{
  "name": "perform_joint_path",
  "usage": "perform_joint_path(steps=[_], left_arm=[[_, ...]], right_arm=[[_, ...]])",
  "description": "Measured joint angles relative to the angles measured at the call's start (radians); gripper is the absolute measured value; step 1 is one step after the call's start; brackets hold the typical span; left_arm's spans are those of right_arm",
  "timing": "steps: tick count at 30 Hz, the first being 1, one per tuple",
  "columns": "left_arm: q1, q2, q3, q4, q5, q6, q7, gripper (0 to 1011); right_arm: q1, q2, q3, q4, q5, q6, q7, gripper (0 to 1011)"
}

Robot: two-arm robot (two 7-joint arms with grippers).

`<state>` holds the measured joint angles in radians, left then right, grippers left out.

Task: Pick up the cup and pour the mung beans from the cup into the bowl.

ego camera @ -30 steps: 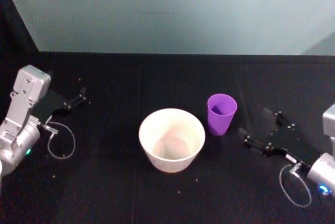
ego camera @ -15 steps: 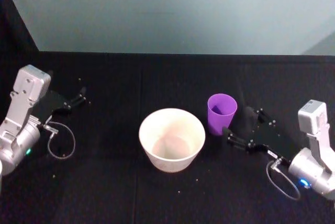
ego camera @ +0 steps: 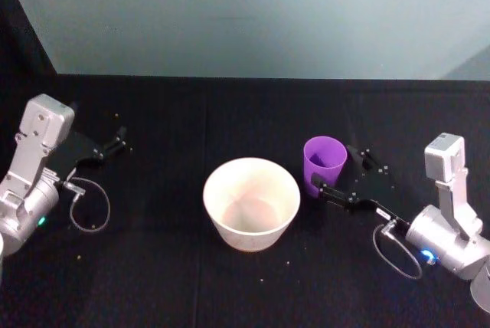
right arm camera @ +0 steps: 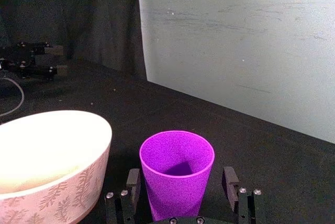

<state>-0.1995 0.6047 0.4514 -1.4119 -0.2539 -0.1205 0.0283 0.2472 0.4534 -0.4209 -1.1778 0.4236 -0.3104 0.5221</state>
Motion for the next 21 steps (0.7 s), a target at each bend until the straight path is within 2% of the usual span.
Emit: perform_joint_path(steps=[21], left_arm=[[0.0, 0.0, 0.0, 0.0, 0.0, 0.0, 0.0, 1000]], right_arm=[[0.036, -0.062, 0.03, 0.055, -0.014, 0.015, 0.049, 1003]])
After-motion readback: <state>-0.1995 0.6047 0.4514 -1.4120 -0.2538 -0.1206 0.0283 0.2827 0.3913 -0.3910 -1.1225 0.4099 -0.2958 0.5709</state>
